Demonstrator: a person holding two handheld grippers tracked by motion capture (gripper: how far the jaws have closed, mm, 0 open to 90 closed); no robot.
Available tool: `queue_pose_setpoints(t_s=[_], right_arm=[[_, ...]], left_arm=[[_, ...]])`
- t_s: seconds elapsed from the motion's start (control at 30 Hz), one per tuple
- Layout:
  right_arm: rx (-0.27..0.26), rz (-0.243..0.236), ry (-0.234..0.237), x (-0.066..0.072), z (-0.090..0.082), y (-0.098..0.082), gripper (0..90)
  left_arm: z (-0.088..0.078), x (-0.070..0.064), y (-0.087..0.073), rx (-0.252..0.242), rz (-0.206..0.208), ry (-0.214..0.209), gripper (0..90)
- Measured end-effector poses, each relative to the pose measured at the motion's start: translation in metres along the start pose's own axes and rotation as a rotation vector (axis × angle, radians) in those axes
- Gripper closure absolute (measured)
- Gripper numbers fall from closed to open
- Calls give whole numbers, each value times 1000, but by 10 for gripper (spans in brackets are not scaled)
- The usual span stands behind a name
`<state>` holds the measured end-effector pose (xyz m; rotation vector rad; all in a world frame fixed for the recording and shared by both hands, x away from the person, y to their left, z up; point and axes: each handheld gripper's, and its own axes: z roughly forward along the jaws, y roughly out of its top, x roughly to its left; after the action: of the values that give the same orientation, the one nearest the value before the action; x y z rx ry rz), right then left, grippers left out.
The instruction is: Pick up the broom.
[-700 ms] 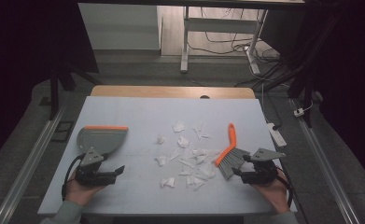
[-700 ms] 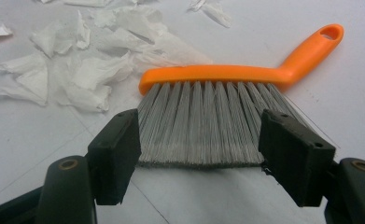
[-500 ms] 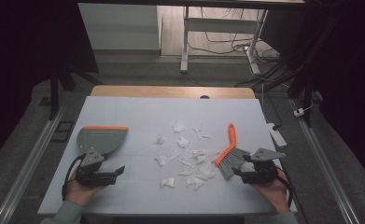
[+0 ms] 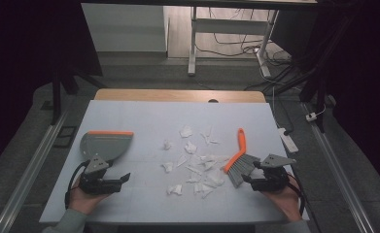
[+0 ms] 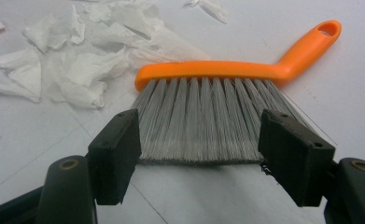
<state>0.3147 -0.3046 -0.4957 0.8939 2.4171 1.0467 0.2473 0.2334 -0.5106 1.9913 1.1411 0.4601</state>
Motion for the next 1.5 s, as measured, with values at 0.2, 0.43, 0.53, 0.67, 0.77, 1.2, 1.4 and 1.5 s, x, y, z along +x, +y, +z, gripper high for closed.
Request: queue_pose_setpoints(t_s=[0.2,0.43,0.53,0.67,0.77,1.2,1.4,1.5], right_arm=[[1,-3,-2,-1,0,0,304],[-16,9,1,2,-4,5,306],[-14,7,-4,3,-6,8,307],[-16,10,-15,5,-10,17,310],[-8,14,-13,4,-11,22,321],[140,149,-88,-26,0,67,326],[222,197,-102,-37,14,88,326],[279,224,-110,-42,28,101,326]], left_arm=[[1,0,0,3,3,0,195],[0,-1,0,2,12,-1,196],[0,-1,0,0,12,-1,197],[1,-2,0,1,19,2,197],[1,-1,0,-1,19,0,198],[1,-3,2,-1,23,7,200],[2,-3,1,1,22,1,200],[2,-3,1,0,23,-3,200]])
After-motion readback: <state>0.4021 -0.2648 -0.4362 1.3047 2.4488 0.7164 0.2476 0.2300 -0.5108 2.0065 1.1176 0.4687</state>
